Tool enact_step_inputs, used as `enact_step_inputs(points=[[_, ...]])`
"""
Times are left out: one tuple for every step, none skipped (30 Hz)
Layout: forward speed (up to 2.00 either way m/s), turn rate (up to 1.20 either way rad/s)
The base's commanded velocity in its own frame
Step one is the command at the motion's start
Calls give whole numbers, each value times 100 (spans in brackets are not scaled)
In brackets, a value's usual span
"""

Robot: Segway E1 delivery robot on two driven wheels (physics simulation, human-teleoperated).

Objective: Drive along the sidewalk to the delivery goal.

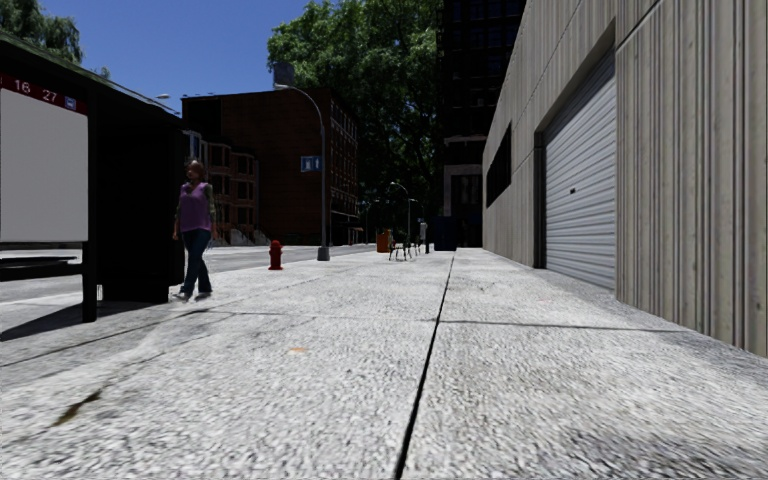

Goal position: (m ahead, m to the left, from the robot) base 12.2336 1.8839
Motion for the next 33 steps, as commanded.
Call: enact_step_inputs(points=[[200,0],[200,0],[200,0],[200,0],[200,0],[200,0],[200,0],[200,0],[200,0],[200,0],[200,0],[200,0],[200,0],[200,0],[200,0],[200,0],[200,0],[200,0],[200,0],[200,0],[200,0],[200,0],[200,0],[200,0],[200,0],[200,0],[200,0],[200,0],[200,0],[200,0],[200,0],[200,0],[200,0]])
